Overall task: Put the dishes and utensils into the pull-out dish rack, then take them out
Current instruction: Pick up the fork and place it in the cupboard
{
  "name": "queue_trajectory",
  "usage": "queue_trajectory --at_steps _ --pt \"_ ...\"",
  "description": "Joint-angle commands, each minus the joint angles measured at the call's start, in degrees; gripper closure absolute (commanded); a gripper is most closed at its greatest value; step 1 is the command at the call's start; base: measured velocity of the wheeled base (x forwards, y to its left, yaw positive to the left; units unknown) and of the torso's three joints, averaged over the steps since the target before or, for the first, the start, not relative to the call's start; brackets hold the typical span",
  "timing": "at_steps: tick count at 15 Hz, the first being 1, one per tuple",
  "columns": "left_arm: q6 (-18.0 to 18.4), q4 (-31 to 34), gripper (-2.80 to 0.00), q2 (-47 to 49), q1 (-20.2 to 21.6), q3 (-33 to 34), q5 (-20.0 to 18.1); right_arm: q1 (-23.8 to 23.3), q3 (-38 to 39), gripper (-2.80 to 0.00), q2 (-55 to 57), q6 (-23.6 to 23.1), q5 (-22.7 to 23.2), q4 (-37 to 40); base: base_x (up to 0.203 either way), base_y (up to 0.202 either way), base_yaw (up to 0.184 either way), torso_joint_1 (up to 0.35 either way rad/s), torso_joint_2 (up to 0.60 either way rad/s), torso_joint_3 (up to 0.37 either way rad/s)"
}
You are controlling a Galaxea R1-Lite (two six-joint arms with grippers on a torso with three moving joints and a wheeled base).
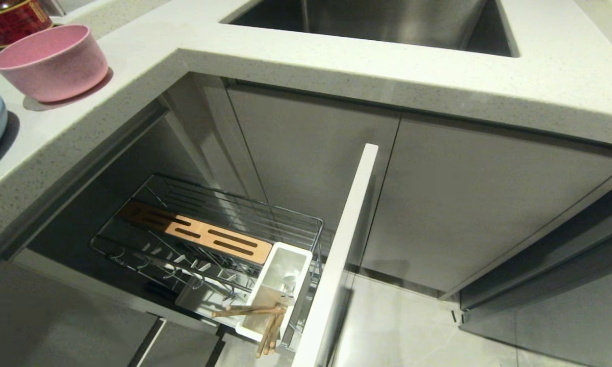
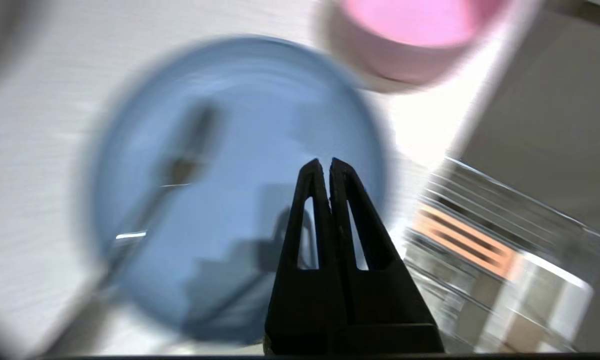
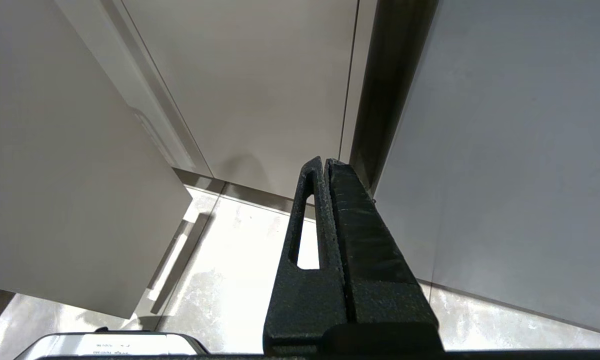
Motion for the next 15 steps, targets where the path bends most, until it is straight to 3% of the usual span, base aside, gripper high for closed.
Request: queue_trajectory --at_steps 1,4,7,9,14,15 --pt "1.3 0.9 0.0 -0.8 9.2 -1.2 0.1 0.0 1.5 0.0 0.0 0.0 0.0 0.0 0.0 0.0 0.0 0.0 0.0 0.0" --pt "3.9 4.1 0.0 1.1 17.2 -4.0 -2.0 0.0 1.5 0.0 0.0 0.0 0.0 0.0 0.0 0.0 0.0 0.0 0.0 0.0" --pt "6.1 7.1 0.0 3.3 27.0 -6.0 -11.5 0.0 1.5 0.0 0.0 0.0 0.0 0.0 0.0 0.0 0.0 0.0 0.0 0.0" --pt "8.5 8.1 0.0 5.4 32.5 -6.6 -15.3 0.0 1.5 0.0 0.0 0.0 0.0 0.0 0.0 0.0 0.0 0.0 0.0 0.0" --pt "9.9 9.1 0.0 12.3 36.0 -10.3 -19.9 0.0 1.5 0.0 0.0 0.0 0.0 0.0 0.0 0.0 0.0 0.0 0.0 0.0" --pt "9.9 9.3 -2.8 13.4 36.4 -10.9 -20.6 0.0 1.5 0.0 0.0 0.0 0.0 0.0 0.0 0.0 0.0 0.0 0.0 0.0"
